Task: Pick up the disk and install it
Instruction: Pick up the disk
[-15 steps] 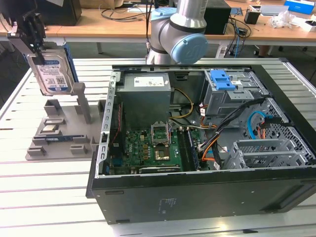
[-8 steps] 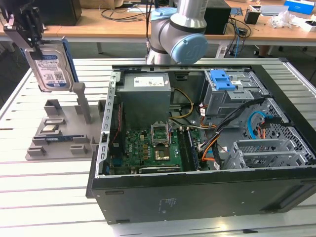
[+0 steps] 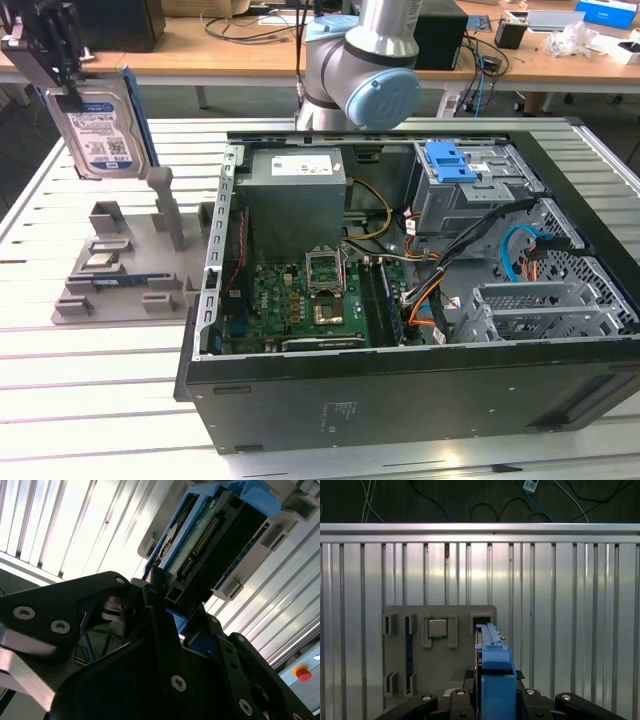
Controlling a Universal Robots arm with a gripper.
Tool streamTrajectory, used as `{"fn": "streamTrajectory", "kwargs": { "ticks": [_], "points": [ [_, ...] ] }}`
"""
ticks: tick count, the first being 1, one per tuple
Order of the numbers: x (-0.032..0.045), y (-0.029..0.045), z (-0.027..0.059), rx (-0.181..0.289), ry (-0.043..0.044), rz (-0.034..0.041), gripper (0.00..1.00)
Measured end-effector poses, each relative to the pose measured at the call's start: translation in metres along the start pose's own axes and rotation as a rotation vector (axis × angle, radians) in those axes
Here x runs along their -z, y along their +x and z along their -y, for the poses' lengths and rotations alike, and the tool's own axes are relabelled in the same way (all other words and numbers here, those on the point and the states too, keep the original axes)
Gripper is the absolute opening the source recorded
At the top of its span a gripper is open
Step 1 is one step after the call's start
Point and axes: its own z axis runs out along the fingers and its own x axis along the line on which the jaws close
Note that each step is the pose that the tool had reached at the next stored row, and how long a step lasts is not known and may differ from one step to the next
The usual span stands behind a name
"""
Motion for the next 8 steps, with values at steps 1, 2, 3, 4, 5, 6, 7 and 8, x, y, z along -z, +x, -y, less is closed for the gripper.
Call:
{"fn": "streamTrajectory", "kwargs": {
  "ticks": [1, 2, 3, 4, 5, 6, 7, 8],
  "points": [
    [0.0017, 0.0000, 0.0000, 0.000, 0.0000, 0.0001, 0.36],
    [0.0028, -0.0001, 0.0000, 0.000, 0.0000, 0.0000, 0.36],
    [0.0039, -0.0001, 0.0000, 0.000, -0.0001, 0.0000, 0.36],
    [0.0050, -0.0001, 0.0000, 0.000, -0.0001, 0.0000, 0.36],
    [0.0067, -0.0002, 0.0000, 0.000, -0.0001, 0.0000, 0.36],
    [0.0077, -0.0003, 0.0000, 0.000, 0.0000, 0.0000, 0.36],
    [0.0091, -0.0003, 0.0001, 0.000, 0.0000, 0.0000, 0.36],
    [0.0106, -0.0004, 0.0000, 0.000, 0.0000, 0.0000, 0.36]
  ]
}}
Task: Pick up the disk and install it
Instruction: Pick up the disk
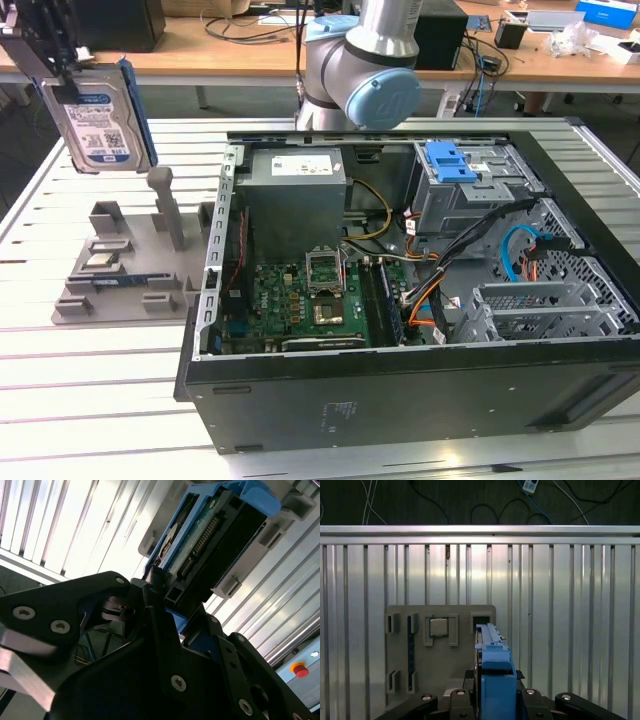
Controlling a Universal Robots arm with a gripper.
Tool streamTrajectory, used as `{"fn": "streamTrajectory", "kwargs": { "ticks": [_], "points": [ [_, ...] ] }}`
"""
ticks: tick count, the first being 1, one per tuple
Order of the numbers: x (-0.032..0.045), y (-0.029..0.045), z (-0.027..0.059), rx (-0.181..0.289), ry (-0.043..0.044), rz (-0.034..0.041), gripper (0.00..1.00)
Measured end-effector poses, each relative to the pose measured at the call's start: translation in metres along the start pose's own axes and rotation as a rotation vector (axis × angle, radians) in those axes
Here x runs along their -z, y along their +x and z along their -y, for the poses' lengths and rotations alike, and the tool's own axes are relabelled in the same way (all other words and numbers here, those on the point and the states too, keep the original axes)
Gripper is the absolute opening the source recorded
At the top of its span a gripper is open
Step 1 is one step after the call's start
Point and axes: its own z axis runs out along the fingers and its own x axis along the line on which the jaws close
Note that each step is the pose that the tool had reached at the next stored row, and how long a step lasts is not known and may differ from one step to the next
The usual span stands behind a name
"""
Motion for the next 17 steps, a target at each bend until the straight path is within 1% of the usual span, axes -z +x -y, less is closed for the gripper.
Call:
{"fn": "streamTrajectory", "kwargs": {
  "ticks": [10, 13, 15, 17],
  "points": [
    [0.0132, -0.0005, 0.0001, 0.000, 0.0000, 0.0000, 0.36],
    [0.0189, -0.0007, 0.0001, 0.000, 0.0000, -0.0001, 0.36],
    [0.0264, -0.0008, 0.0002, 0.000, 0.0000, 0.0000, 0.36],
    [0.0305, -0.0009, 0.0002, 0.000, 0.0001, 0.0000, 0.36]
  ]
}}
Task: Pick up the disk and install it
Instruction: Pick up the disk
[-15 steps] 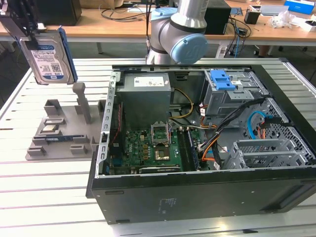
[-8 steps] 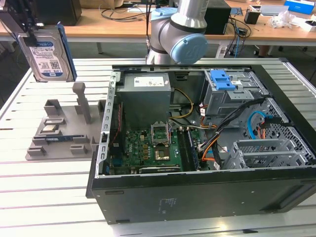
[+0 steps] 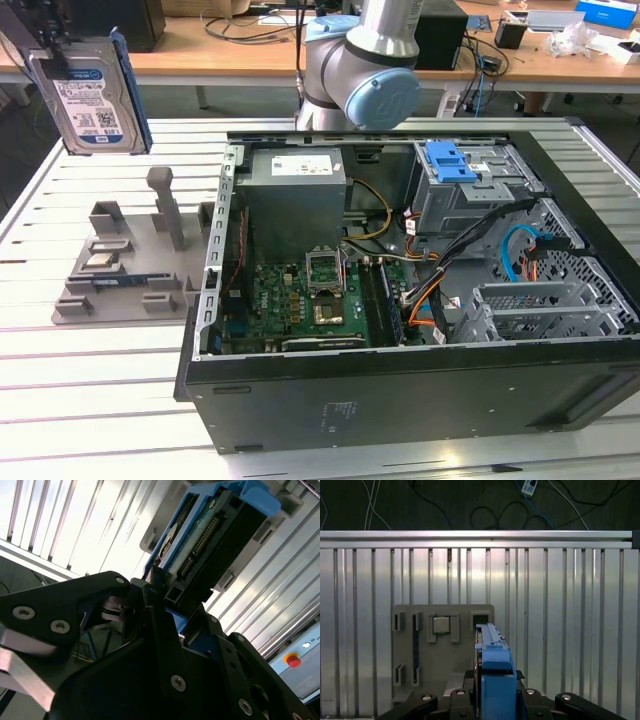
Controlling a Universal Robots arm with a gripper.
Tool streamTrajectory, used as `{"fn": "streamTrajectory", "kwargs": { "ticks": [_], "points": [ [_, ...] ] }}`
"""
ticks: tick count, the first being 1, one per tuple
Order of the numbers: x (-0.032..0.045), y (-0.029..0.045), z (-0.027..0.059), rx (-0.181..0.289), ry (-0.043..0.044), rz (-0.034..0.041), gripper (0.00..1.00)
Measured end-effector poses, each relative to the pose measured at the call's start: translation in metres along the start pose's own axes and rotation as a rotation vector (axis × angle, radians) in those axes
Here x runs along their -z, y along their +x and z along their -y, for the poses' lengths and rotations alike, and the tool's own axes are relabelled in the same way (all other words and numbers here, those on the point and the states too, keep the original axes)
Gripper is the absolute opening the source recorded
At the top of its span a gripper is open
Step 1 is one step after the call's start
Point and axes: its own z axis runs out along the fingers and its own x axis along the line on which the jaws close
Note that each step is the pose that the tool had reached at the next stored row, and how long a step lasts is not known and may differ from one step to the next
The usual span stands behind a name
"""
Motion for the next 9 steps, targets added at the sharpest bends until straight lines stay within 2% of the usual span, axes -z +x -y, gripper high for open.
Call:
{"fn": "streamTrajectory", "kwargs": {
  "ticks": [4, 7, 9],
  "points": [
    [0.0092, -0.0001, 0.0001, 0.000, -0.0001, 0.0000, 0.36],
    [0.0195, 0.0000, 0.0002, 0.000, 0.0000, 0.0000, 0.36],
    [0.0339, -0.0001, 0.0002, 0.000, 0.0000, 0.0000, 0.36]
  ]
}}
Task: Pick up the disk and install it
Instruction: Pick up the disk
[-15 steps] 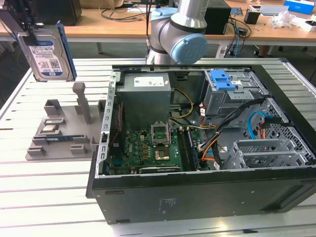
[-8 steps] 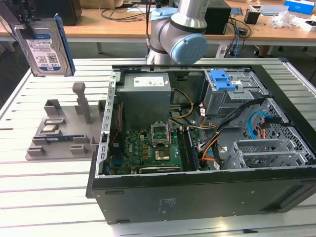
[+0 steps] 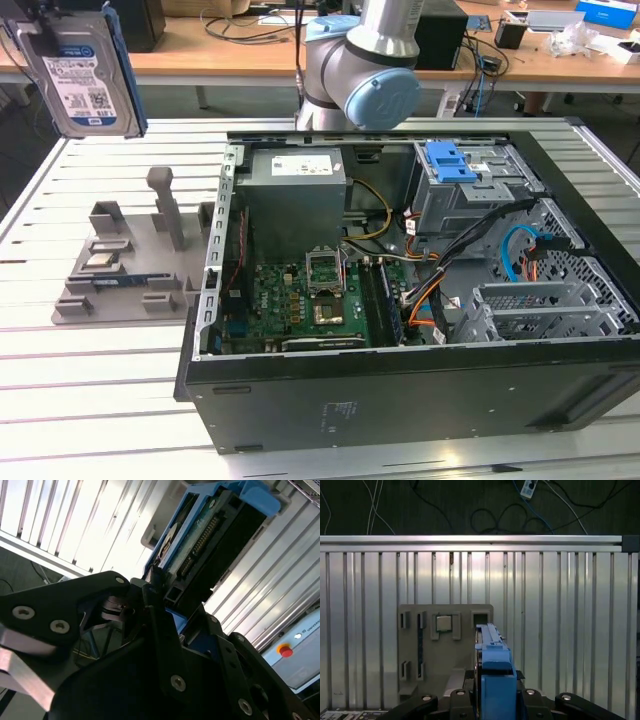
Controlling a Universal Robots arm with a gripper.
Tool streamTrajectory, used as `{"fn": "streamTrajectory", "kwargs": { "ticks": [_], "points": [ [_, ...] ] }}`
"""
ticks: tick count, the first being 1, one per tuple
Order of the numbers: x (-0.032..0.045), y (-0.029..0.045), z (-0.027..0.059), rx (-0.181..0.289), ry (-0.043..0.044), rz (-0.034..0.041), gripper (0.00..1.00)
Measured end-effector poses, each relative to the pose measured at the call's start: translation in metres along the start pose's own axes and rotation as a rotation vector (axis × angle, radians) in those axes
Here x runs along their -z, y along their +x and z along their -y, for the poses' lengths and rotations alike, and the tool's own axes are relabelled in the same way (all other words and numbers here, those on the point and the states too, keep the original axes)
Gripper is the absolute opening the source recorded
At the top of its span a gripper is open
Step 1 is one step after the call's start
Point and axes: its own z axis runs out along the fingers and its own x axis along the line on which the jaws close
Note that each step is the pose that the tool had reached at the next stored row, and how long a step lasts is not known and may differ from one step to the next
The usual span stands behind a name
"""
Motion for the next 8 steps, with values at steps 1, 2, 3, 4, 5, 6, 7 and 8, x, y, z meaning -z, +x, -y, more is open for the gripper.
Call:
{"fn": "streamTrajectory", "kwargs": {
  "ticks": [1, 2, 3, 4, 5, 6, 7, 8],
  "points": [
    [0.0059, -0.0001, 0.0000, 0.000, 0.0000, 0.0000, 0.36],
    [0.0092, -0.0001, 0.0000, 0.000, 0.0000, 0.0000, 0.36],
    [0.0153, -0.0001, 0.0001, 0.000, 0.0000, 0.0000, 0.36],
    [0.0202, -0.0001, 0.0001, 0.000, 0.0000, 0.0000, 0.36],
    [0.0241, 0.0000, 0.0002, 0.000, -0.0001, -0.0001, 0.36],
    [0.0252, 0.0000, 0.0002, 0.000, -0.0001, 0.0000, 0.36],
    [0.0253, 0.0000, 0.0002, 0.000, -0.0001, 0.0000, 0.36],
    [0.0254, 0.0000, 0.0002, 0.000, 0.0000, 0.0000, 0.36]
  ]
}}
